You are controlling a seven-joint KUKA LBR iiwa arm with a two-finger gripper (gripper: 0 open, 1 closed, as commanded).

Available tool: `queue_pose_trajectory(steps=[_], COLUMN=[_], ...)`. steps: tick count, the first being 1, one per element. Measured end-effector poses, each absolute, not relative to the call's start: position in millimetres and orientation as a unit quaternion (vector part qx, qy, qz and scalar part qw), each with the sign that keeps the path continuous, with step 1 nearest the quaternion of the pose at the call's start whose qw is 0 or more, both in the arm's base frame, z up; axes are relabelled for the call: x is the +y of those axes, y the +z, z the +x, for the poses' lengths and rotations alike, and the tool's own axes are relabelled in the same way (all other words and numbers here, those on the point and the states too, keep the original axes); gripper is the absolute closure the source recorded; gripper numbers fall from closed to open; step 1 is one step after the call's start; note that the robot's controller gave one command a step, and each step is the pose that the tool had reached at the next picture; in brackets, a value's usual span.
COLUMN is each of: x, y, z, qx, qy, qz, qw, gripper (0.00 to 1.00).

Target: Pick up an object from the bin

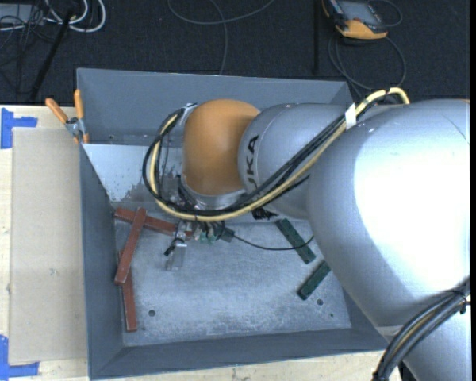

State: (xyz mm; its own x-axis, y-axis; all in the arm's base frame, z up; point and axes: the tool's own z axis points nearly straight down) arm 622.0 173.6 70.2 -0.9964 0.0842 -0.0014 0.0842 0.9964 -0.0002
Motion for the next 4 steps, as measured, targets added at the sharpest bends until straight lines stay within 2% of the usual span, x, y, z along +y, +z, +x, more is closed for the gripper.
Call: queue_pose_trajectory(steps=[1,2,4], x=[174,174,174], y=[70,70,179], z=[622.1,622.4,625.7], qx=[0.999,0.999,0.999], qy=[0.000,0.000,0.001], qz=[0.041,0.040,0.038], qw=[0.001,0.001,0.004], gripper=[0.00,1.00,1.00])
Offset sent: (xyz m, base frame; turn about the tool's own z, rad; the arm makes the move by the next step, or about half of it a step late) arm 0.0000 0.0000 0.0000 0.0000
